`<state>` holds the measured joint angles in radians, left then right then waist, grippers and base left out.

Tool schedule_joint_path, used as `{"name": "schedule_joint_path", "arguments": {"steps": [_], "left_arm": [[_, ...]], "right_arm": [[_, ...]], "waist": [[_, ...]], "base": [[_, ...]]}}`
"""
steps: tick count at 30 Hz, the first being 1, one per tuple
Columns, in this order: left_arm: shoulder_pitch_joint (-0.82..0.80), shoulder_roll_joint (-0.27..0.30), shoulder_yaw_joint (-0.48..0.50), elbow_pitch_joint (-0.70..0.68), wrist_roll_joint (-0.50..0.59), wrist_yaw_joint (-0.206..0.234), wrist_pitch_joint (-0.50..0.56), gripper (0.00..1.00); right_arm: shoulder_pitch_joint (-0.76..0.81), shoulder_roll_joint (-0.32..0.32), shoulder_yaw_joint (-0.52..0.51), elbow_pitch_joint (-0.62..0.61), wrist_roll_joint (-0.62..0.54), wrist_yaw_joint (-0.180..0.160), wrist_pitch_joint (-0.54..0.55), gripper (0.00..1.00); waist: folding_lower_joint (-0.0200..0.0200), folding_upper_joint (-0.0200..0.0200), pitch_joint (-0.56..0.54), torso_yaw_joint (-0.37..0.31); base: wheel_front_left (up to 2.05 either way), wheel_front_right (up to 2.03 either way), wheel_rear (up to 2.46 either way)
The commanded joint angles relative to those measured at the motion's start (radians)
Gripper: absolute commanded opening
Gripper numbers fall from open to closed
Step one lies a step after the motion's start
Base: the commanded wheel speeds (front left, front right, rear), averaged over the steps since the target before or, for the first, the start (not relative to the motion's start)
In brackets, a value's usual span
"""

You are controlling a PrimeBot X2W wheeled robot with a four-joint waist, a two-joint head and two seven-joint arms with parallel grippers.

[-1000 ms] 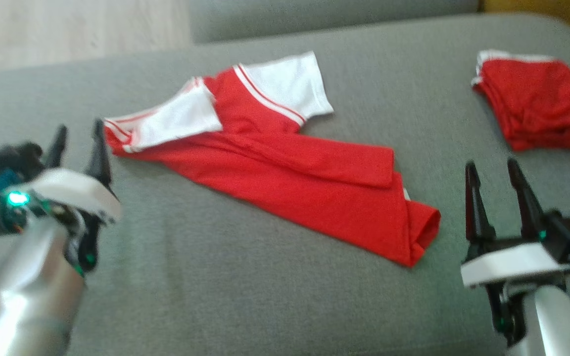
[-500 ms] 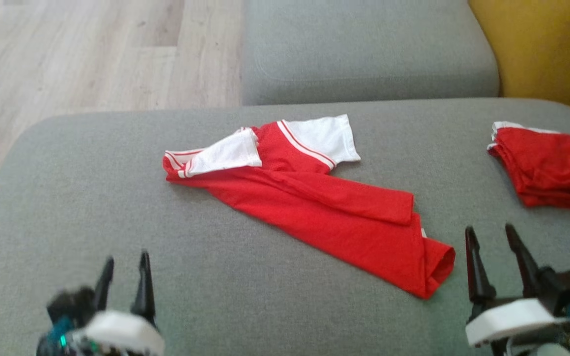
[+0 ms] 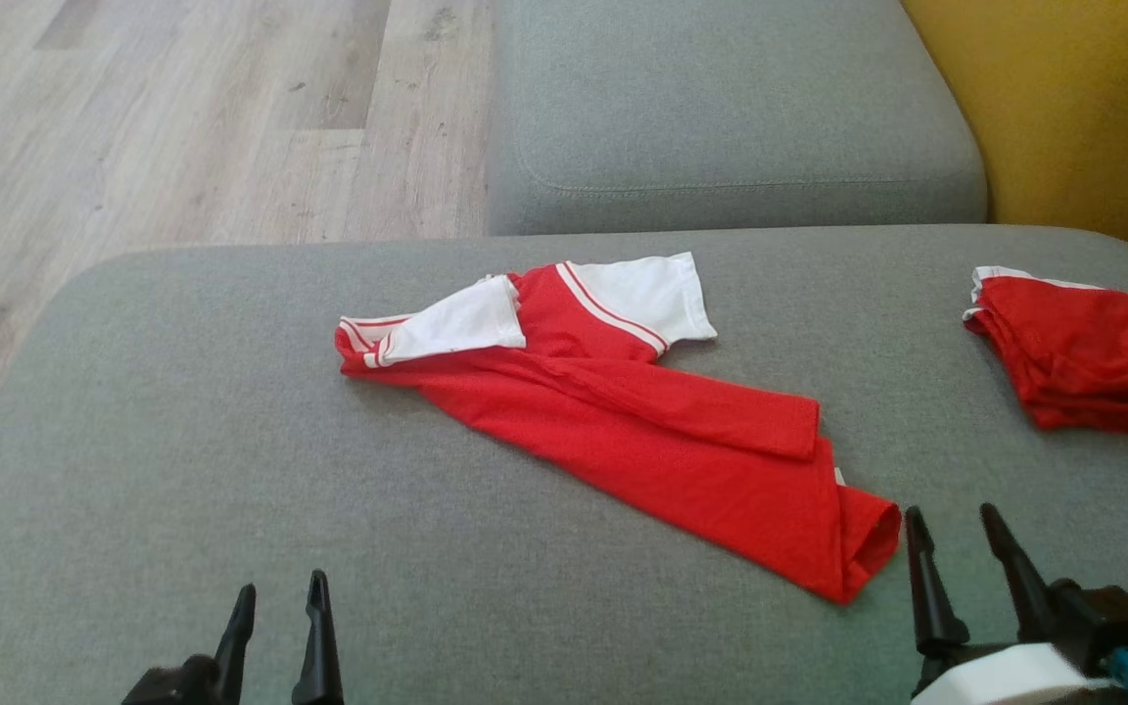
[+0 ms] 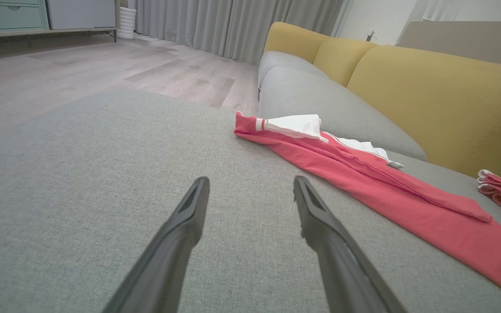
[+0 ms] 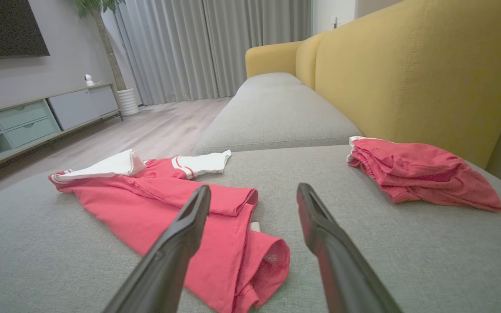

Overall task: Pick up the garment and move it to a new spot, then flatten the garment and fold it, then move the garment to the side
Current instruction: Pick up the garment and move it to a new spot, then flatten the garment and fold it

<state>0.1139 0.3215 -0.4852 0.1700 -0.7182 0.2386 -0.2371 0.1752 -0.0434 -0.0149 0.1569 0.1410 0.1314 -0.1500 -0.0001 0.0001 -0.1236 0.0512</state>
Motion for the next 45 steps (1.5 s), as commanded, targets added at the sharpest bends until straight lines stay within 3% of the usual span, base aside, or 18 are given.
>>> {"name": "schedule_joint_path", "arguments": {"steps": [1, 38, 45], "left_arm": [[-0.041, 0.016, 0.036, -0.040, 0.016, 0.009, 0.000, 1.00], [-0.065, 0.027, 0.009, -0.080, 0.031, 0.040, 0.022, 1.00], [-0.191, -0.011, -0.033, -0.075, 0.045, 0.004, 0.060, 1.00]], "right_arm": [[-0.046, -0.007, 0.028, -0.024, -0.001, -0.001, -0.019, 1.00], [-0.091, -0.007, 0.035, 0.037, -0.015, -0.001, -0.039, 1.00], [-0.125, -0.007, 0.042, 0.024, -0.026, -0.001, -0.034, 1.00]], "waist": [[0.0001, -0.0001, -0.001, 0.000], [0.0001, -0.0001, 0.038, 0.018], [0.0001, -0.0001, 0.094, 0.005]], "base": [[0.00, 0.00, 0.00], [0.00, 0.00, 0.00], [0.00, 0.00, 0.00]]}}
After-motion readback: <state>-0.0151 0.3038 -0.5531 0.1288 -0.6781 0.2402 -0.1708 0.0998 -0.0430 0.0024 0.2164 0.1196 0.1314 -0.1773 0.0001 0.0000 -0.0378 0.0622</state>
